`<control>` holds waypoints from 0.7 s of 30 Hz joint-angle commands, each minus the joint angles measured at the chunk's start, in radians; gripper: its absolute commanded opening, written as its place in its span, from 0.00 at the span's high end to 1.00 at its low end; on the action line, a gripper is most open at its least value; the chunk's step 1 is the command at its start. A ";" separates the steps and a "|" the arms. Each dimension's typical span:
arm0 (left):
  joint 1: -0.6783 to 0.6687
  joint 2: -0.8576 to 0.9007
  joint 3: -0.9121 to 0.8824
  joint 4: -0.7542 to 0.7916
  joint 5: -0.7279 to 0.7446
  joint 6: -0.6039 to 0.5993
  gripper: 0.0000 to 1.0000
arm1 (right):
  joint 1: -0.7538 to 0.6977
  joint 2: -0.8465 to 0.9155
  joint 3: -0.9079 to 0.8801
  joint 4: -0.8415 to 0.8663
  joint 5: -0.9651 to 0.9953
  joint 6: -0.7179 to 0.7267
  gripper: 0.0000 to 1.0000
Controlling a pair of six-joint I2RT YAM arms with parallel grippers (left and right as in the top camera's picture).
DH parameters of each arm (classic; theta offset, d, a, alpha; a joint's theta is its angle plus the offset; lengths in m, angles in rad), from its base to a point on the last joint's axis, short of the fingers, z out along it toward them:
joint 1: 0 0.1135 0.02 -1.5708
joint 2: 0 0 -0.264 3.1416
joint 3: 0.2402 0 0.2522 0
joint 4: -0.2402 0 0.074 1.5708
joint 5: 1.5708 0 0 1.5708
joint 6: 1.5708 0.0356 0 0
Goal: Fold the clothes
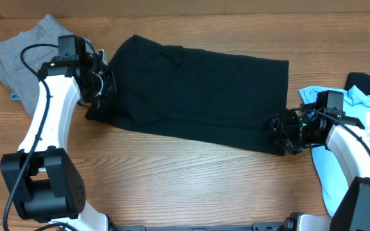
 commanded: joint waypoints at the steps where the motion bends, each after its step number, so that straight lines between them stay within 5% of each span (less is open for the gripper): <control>1: -0.041 0.013 0.008 0.032 0.069 -0.043 0.92 | -0.004 -0.011 0.029 0.008 -0.009 -0.004 0.25; 16: -0.124 0.109 0.007 0.293 -0.034 -0.066 0.90 | -0.004 -0.011 0.029 0.016 -0.009 -0.004 0.24; 21: -0.124 0.109 0.008 0.375 -0.010 -0.090 0.65 | -0.004 -0.011 0.028 0.016 -0.009 -0.004 0.24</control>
